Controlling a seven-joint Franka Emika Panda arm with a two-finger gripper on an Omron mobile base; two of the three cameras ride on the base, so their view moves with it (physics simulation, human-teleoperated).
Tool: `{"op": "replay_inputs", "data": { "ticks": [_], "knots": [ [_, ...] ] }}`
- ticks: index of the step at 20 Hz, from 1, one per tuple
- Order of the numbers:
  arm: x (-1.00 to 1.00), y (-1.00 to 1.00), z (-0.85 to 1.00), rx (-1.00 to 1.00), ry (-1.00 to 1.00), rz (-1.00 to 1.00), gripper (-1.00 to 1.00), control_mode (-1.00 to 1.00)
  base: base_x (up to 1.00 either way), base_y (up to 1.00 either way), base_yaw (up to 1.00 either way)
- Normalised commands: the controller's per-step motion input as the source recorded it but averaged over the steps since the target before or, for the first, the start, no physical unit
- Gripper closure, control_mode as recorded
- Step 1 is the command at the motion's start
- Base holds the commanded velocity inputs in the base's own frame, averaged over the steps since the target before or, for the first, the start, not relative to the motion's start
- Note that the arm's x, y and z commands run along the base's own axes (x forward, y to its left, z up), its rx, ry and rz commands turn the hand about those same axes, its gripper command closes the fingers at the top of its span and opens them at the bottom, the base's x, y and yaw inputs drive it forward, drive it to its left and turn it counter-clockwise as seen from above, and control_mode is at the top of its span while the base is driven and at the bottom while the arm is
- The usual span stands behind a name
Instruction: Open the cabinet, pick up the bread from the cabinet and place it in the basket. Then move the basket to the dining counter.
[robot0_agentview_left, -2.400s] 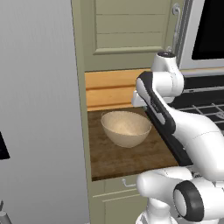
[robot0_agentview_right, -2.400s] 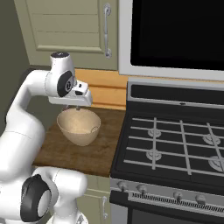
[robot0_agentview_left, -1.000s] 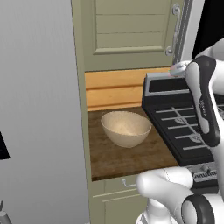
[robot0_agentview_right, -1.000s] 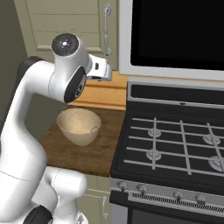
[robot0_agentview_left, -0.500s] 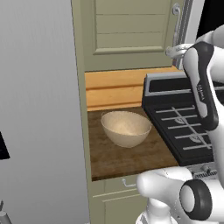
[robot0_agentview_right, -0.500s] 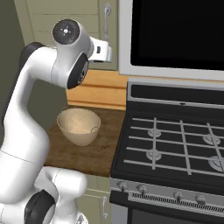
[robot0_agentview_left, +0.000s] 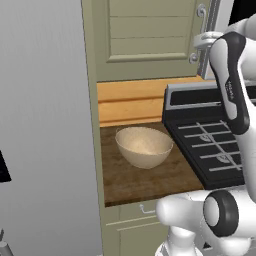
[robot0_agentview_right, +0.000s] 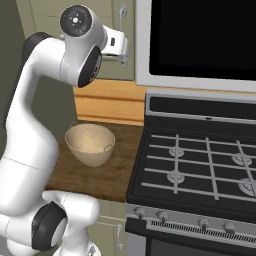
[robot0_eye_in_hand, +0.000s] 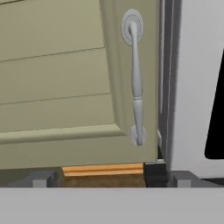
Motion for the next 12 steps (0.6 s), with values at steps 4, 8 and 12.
{"op": "replay_inputs", "data": {
  "ticks": [4,8,12],
  "knots": [
    [0.28,0.0,0.01,0.07,0.0,0.0,-1.0,-1.0,0.0,0.0,0.0],
    [0.25,0.0,0.0,0.08,0.0,0.0,-1.0,-1.0,0.0,0.0,0.0],
    [0.26,0.0,0.0,0.05,0.0,0.0,-1.0,-1.0,0.0,0.0,0.0]
  ]
}}
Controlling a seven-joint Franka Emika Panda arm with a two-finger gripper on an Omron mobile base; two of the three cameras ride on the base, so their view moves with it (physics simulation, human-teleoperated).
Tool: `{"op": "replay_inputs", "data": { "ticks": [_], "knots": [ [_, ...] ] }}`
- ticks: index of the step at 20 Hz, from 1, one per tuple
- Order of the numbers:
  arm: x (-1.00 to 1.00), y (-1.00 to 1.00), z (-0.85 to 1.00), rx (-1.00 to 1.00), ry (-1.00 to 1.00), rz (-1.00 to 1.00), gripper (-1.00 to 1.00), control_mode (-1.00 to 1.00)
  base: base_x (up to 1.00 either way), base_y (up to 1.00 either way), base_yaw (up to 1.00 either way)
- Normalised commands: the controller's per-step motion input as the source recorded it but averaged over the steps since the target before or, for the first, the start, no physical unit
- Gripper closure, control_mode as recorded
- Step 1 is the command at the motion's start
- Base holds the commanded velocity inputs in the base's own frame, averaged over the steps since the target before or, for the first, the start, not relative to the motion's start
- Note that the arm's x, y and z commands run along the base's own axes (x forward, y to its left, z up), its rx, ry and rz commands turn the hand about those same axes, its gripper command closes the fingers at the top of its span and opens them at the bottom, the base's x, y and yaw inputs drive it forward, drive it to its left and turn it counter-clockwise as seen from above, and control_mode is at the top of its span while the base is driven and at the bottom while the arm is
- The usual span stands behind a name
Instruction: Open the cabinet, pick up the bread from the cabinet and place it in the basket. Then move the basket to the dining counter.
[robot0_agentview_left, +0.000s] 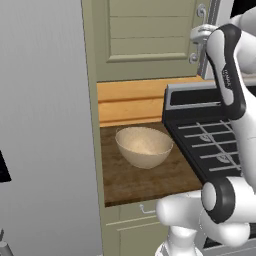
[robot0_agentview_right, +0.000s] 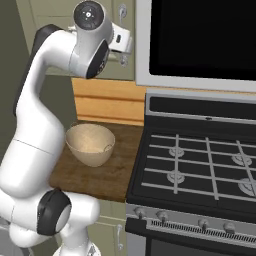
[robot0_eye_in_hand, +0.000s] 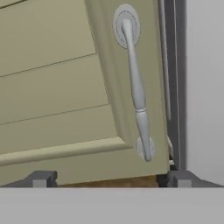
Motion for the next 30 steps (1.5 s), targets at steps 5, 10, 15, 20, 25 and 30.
{"op": "replay_inputs", "data": {
  "ticks": [5,10,15,20,25,30],
  "knots": [
    [0.39,0.0,-0.03,0.05,-0.01,0.0,-1.0,-1.0,0.0,0.0,0.0],
    [0.49,0.0,-0.05,0.01,-0.01,0.0,-1.0,-1.0,0.0,0.0,0.0],
    [0.36,-0.01,-0.01,0.0,0.0,0.0,-1.0,-1.0,0.0,0.0,0.0],
    [0.25,-0.12,0.0,0.0,0.0,0.0,-1.0,-1.0,0.0,0.0,0.0],
    [0.2,-0.02,-0.03,0.0,-0.05,0.0,-1.0,-1.0,0.0,0.0,0.0],
    [0.26,0.0,-0.04,0.0,-0.08,0.0,-1.0,-1.0,0.0,0.0,0.0]
  ]
}}
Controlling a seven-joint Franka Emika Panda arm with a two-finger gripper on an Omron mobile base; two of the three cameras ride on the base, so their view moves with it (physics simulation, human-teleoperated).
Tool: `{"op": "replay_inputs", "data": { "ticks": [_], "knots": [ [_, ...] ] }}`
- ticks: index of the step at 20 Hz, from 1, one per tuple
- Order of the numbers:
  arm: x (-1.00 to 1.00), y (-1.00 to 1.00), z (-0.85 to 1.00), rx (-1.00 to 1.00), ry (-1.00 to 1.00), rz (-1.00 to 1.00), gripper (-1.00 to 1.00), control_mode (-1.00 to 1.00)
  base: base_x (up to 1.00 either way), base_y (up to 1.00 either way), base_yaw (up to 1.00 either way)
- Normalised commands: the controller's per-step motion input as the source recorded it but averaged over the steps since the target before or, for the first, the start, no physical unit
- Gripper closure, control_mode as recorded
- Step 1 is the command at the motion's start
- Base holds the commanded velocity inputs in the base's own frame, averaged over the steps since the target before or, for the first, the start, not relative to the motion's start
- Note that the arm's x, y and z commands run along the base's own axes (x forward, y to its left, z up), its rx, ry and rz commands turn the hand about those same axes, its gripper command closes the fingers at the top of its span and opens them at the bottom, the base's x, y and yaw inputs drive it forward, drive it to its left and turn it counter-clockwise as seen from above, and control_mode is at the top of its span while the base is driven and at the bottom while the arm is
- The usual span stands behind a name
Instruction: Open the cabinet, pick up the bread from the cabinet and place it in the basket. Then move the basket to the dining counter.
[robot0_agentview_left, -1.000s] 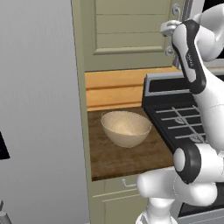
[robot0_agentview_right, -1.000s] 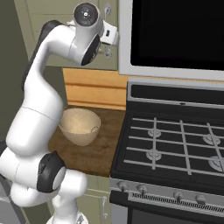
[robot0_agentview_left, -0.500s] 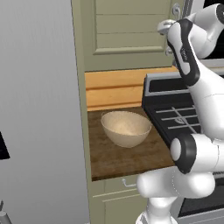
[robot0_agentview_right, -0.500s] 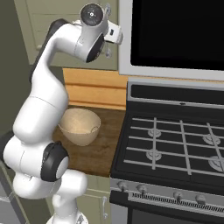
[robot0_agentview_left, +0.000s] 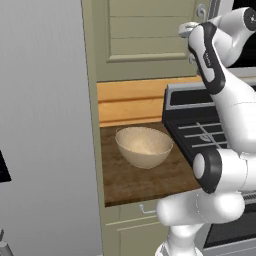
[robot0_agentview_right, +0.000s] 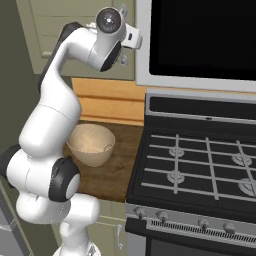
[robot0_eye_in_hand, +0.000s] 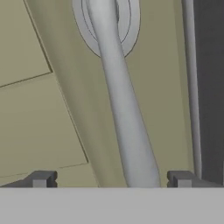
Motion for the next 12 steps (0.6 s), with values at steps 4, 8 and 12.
{"op": "replay_inputs", "data": {
  "ticks": [4,8,12],
  "knots": [
    [0.24,0.0,-0.05,0.01,-0.1,0.0,-1.0,-1.0,0.0,0.0,0.0],
    [0.21,0.0,-0.01,0.0,-0.09,0.02,-1.0,-1.0,0.0,0.0,0.0],
    [0.1,0.13,0.0,0.01,-0.04,0.03,1.0,-1.0,0.0,0.0,0.0]
  ]
}}
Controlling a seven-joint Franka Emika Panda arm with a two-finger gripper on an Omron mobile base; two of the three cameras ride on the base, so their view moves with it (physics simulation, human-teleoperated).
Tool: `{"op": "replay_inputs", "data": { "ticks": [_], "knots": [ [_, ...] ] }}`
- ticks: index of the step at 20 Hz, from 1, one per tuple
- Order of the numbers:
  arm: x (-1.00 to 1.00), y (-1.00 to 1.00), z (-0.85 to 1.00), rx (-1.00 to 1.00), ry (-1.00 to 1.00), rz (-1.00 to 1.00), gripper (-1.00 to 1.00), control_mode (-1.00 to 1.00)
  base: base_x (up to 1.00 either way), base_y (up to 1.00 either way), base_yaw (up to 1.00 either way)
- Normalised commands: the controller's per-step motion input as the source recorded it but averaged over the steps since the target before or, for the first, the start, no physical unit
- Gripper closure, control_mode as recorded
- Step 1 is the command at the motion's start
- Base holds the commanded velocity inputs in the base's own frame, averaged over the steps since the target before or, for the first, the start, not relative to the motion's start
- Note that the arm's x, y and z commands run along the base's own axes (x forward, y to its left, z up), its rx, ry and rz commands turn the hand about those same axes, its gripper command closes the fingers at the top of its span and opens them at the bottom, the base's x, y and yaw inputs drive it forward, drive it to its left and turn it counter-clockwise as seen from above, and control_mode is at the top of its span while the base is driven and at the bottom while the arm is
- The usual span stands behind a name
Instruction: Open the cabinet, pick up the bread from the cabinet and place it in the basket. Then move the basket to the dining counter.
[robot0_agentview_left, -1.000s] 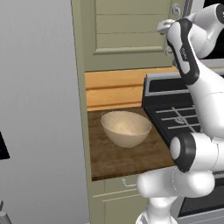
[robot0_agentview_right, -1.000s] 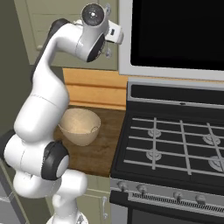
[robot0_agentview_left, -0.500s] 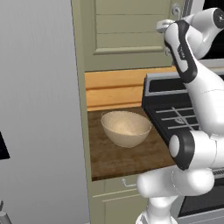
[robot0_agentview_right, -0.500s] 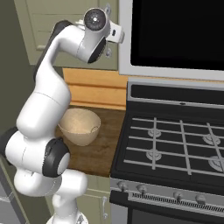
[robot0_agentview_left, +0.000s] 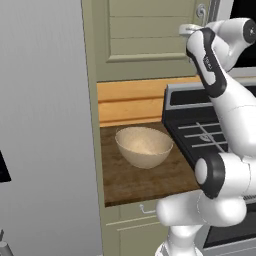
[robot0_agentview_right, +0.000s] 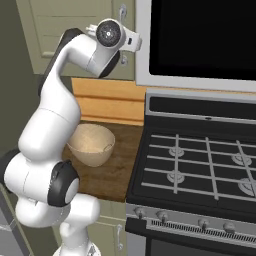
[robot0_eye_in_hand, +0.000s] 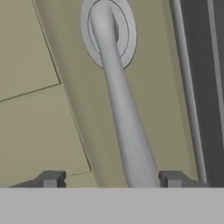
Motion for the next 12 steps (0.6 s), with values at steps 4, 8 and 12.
{"op": "replay_inputs", "data": {
  "ticks": [4,8,12],
  "knots": [
    [0.0,0.11,0.12,0.02,0.0,0.05,1.0,-1.0,0.0,0.0,0.0],
    [-0.41,0.01,0.36,0.03,0.0,0.06,1.0,-1.0,0.0,0.0,0.0],
    [-0.93,0.0,0.45,0.01,0.0,0.08,1.0,-1.0,0.0,0.0,0.0]
  ]
}}
